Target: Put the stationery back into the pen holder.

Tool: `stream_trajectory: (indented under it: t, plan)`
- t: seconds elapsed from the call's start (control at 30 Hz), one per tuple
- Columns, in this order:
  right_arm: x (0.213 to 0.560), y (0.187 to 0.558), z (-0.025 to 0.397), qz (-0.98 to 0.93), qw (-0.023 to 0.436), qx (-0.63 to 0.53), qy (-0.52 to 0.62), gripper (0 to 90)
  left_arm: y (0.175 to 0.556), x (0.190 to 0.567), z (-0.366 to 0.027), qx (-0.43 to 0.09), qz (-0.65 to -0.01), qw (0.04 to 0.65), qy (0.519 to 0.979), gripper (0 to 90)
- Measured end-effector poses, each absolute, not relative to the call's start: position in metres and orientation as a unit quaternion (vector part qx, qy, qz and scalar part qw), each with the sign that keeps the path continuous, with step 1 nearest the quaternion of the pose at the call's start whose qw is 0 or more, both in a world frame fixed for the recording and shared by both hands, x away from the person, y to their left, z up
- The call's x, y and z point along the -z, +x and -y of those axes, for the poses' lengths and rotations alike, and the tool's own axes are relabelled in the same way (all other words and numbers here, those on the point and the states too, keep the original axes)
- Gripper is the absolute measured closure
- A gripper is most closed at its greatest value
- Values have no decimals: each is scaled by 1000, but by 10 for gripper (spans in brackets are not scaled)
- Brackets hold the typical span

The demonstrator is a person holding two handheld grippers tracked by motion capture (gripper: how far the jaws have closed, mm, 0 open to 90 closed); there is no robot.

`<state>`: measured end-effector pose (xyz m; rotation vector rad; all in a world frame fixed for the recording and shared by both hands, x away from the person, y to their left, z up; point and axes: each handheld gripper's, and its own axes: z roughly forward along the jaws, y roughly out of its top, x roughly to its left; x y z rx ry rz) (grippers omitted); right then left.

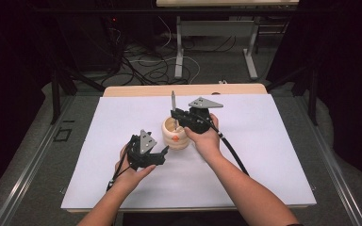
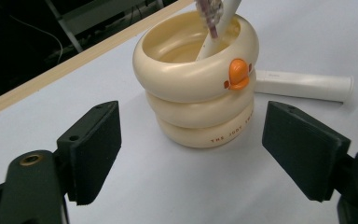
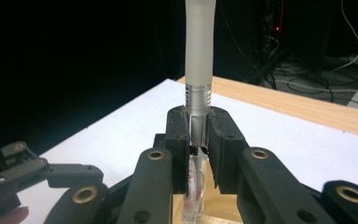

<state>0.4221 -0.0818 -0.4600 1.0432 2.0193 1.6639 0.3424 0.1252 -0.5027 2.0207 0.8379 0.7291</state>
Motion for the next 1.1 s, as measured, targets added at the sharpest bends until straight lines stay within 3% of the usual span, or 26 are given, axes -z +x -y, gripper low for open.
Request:
stream_trajectory:
  t: [0.63, 0.9, 1.1]
  plan:
    - [484, 431, 76, -726, 144, -547, 392, 767, 349, 506, -132, -247, -372, 421, 790, 163]
    - [476, 428, 79, -726, 163, -537, 397, 561, 349, 506, -132, -246, -373, 423, 788, 163]
    - [465, 427, 90, -733, 181, -526, 390, 484, 350, 506, -134, -244, -376, 420, 789, 162]
